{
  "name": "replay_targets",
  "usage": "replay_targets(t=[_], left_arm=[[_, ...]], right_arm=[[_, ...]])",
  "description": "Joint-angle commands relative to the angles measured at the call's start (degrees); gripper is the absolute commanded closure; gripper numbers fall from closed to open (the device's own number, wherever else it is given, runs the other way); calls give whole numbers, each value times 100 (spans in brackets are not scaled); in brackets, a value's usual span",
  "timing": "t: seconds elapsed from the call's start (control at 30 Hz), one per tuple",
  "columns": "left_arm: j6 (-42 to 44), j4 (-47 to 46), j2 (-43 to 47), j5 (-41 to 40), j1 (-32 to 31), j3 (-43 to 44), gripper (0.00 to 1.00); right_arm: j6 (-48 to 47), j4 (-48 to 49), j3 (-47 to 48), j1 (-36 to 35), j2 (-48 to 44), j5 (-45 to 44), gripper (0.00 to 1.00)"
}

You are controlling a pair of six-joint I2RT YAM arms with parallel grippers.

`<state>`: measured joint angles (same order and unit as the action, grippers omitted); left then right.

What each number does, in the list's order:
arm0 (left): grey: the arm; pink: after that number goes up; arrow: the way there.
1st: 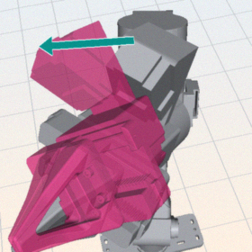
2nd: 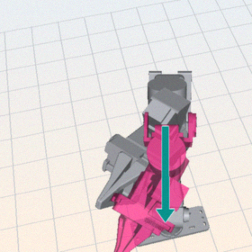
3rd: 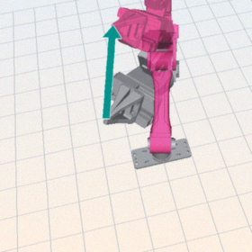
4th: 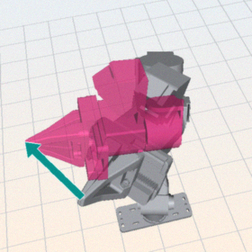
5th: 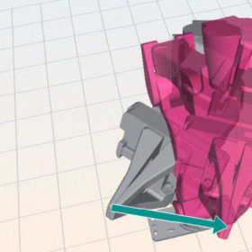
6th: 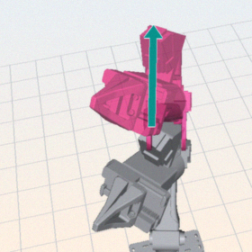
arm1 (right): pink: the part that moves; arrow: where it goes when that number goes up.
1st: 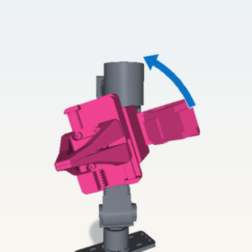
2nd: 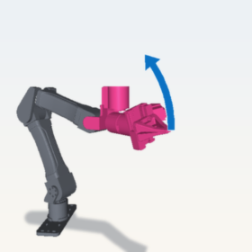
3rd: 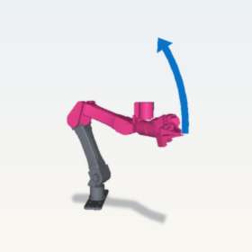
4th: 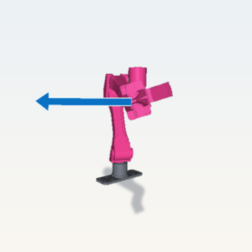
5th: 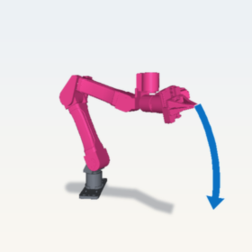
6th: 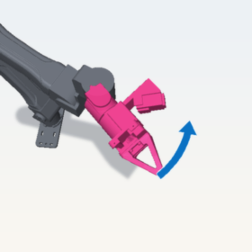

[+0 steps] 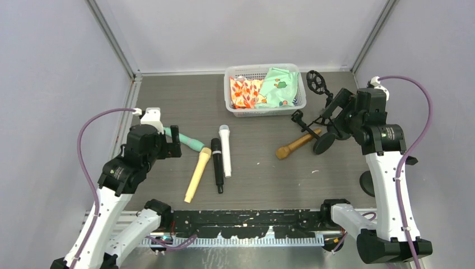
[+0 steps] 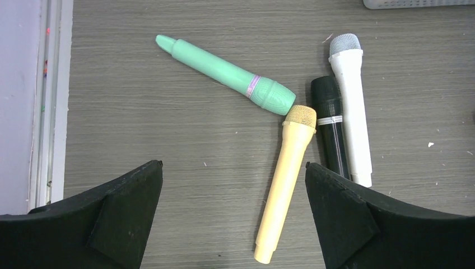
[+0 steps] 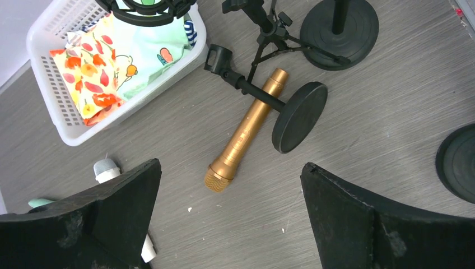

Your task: Attach the microphones to the stand

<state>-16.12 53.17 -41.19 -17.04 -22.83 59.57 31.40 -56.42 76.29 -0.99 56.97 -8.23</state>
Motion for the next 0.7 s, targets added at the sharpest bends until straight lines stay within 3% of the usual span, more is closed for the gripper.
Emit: replay_targets(t=[0.0,0.2,0.37,0.67], left_arm=[[-46,-397,-32,-192,-20,-84,0],[-30,-609,81,-437,-19,-387,0],[-33,-734,178,-466,-15,-548,0],[-252,-590,61,-855,-20,-533,0]], right_arm=[[-24,472,-15,23,34,88,0],[-73,603,-97,22,-18,-153,0],[-219,829,-63,23,-28,162,0],[363,873,-295,21,201,415,1]])
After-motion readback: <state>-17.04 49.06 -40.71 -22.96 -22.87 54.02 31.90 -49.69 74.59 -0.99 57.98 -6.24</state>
